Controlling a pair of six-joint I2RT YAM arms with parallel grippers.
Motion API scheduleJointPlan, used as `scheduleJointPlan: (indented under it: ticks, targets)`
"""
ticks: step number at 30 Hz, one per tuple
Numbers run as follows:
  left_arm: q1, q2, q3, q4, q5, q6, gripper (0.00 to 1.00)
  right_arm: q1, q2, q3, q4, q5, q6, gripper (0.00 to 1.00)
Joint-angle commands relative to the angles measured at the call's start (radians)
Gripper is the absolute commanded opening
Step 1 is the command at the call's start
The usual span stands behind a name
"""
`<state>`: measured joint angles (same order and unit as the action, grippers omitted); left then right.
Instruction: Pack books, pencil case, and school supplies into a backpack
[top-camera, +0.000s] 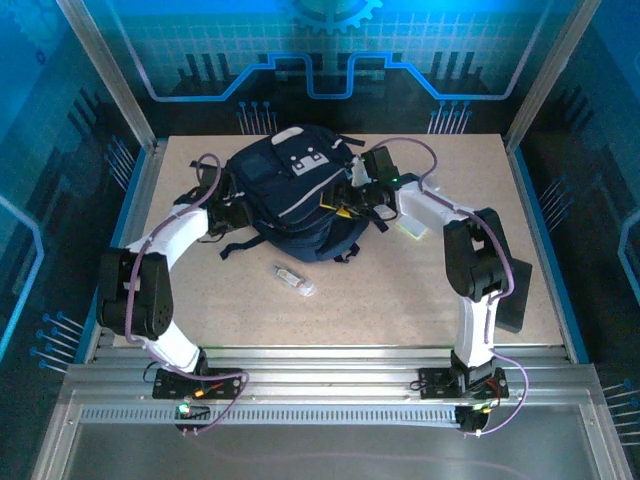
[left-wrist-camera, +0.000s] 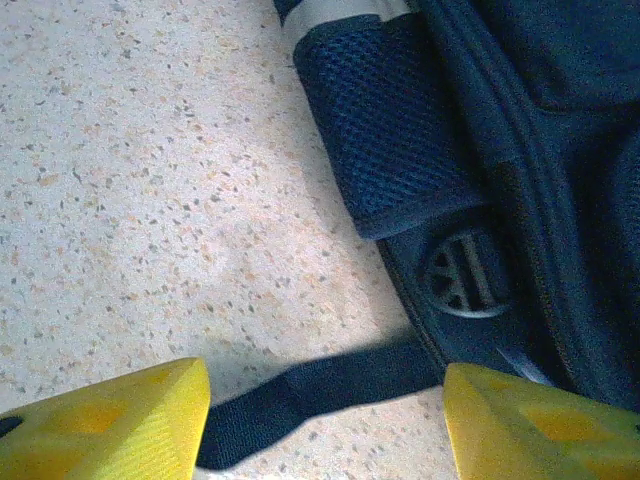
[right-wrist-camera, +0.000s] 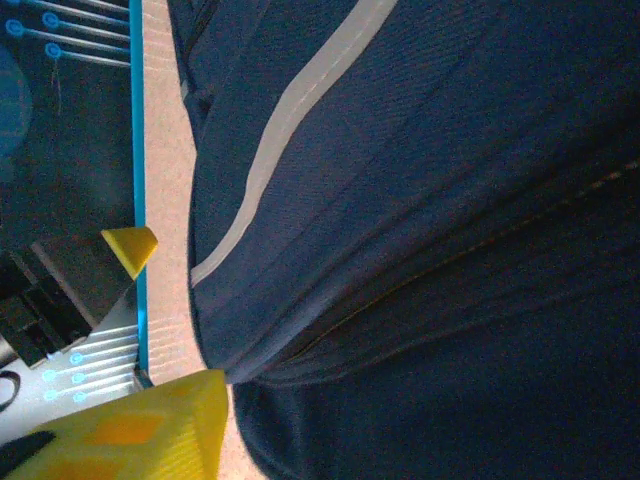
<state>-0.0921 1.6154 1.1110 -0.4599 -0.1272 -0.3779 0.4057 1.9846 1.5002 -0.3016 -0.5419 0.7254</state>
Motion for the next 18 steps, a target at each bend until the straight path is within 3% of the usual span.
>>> scheduleJointPlan:
  ticks: [1,4,11,18]
  targets:
    - [-0.052,-0.081,-0.013,-0.044,-0.049,-0.008,0.78,0.003,-0.11,-0.029,-0.072,-0.053,-0.05,0.66]
    - [-0.083,-0.138,-0.039,-0.043,-0.041,-0.022,0.99,-0.029,-0.174,-0.07,-0.148,0.02,-0.093,0.73]
    - [-0.2,-0.222,-0.063,0.014,0.016,-0.09,0.99,-0.19,-0.201,-0.116,-0.251,0.298,-0.125,0.78]
    - [-0.293,-0.209,0.02,0.013,-0.033,-0.022,0.99,-0.341,-0.013,-0.002,-0.258,0.477,-0.096,0.82]
